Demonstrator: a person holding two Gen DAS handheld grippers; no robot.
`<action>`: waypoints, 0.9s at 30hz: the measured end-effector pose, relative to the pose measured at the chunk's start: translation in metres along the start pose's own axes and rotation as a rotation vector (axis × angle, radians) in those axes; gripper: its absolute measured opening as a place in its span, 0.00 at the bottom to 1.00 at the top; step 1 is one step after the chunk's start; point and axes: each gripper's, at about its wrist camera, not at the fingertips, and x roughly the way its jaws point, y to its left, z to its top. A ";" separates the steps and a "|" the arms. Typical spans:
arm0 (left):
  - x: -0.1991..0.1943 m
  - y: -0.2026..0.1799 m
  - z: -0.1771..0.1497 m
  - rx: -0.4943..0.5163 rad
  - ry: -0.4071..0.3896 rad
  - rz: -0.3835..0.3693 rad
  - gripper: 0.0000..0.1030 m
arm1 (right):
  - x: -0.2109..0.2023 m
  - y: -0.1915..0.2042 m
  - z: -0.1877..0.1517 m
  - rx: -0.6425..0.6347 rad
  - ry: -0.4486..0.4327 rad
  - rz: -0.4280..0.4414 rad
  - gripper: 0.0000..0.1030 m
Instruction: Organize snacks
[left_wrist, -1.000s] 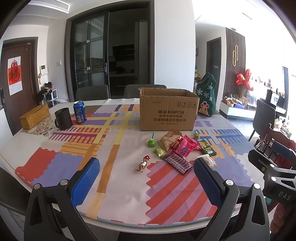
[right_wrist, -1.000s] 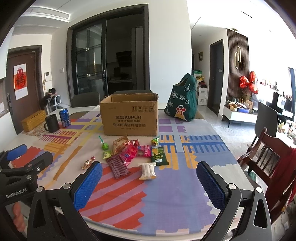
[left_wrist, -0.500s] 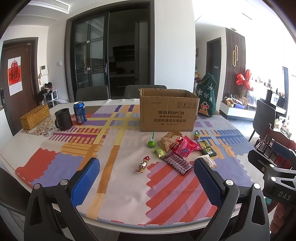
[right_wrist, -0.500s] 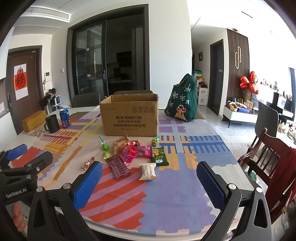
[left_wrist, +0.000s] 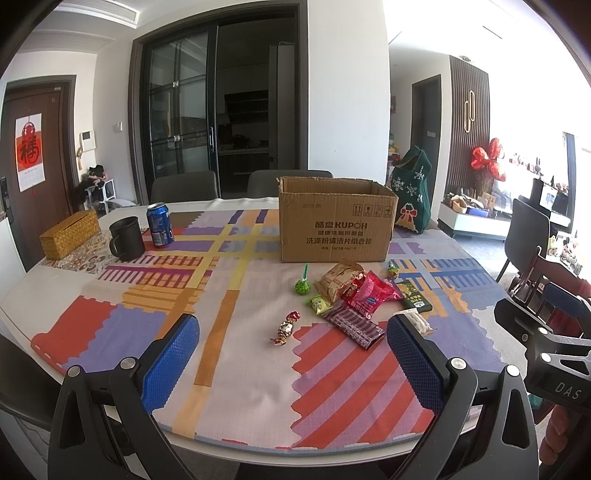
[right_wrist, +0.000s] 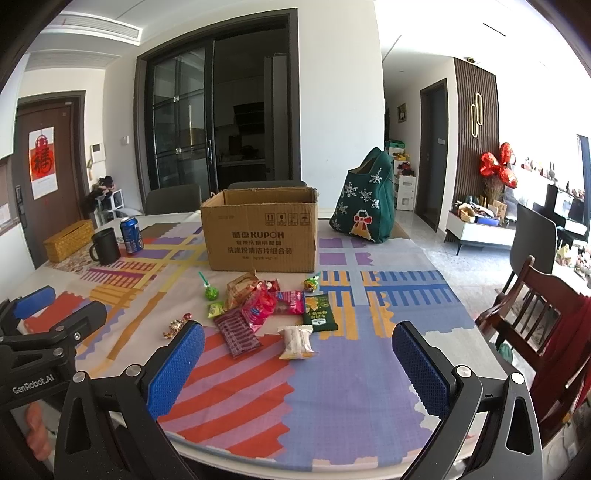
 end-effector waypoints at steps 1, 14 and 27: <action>0.000 0.000 -0.001 0.001 -0.002 -0.001 1.00 | 0.000 0.000 0.000 0.000 0.000 0.000 0.99; 0.001 0.000 -0.001 -0.002 -0.001 -0.001 1.00 | 0.001 0.002 0.000 -0.004 0.002 0.006 0.99; 0.016 0.006 -0.002 -0.029 0.025 0.004 1.00 | 0.014 0.004 -0.004 -0.014 0.043 0.014 0.99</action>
